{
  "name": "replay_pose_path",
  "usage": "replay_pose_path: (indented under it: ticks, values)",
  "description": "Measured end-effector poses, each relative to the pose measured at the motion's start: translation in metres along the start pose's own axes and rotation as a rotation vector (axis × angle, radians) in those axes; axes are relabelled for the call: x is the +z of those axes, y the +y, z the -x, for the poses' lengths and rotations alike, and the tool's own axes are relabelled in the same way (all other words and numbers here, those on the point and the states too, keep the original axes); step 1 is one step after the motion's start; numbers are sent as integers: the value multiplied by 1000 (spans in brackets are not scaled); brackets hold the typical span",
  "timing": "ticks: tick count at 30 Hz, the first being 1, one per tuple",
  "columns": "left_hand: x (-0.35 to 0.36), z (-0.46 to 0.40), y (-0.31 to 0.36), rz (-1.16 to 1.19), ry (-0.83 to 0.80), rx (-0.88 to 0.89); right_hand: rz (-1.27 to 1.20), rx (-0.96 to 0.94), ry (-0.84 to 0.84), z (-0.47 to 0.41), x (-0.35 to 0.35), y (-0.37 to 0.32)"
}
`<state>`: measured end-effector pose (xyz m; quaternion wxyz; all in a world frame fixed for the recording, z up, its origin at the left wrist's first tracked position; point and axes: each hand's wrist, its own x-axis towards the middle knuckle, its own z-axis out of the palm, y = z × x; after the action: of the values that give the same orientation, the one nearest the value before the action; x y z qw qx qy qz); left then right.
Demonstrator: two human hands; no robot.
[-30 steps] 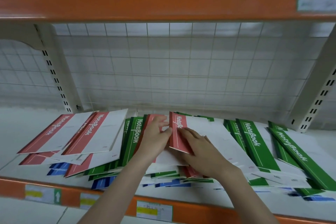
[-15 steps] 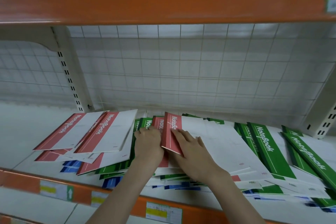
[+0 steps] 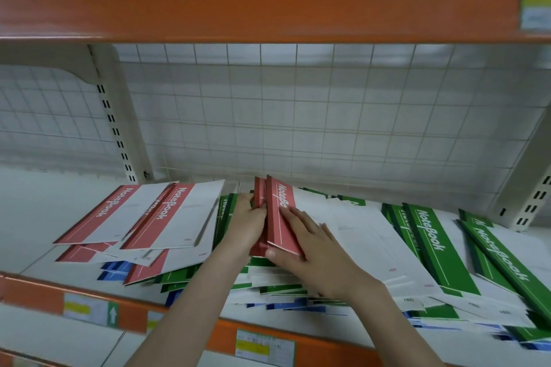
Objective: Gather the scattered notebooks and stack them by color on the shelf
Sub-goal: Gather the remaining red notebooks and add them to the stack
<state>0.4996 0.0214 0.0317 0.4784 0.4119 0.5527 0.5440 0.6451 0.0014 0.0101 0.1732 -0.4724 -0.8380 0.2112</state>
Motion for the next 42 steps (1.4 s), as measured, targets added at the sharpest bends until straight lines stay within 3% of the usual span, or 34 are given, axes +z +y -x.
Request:
replay_pose_path:
  ticks: [4,9,16,20,25,33,38,42]
  values:
    - [19,0,0,79,41,25,75,-29,53,7,-14,10]
    - [50,1,-1,170,-49,27,168,4,162,20,-36,29]
    - [60,11,-16,-817,10,476,204,31,129,40,-38,58]
    - [59,9,-19,-1112,79,378,249,55,31,38,-31,66]
    - [65,16,-21,-886,134,260,253,50,32,40,-25,73]
    - [69,22,-22,-455,143,272,241,40,70,42,-22,75]
    - [76,19,-18,-96,124,76,207,23,52,47,-20,76]
    - [78,21,-25,-81,35,47,190,18,64,48,-21,77]
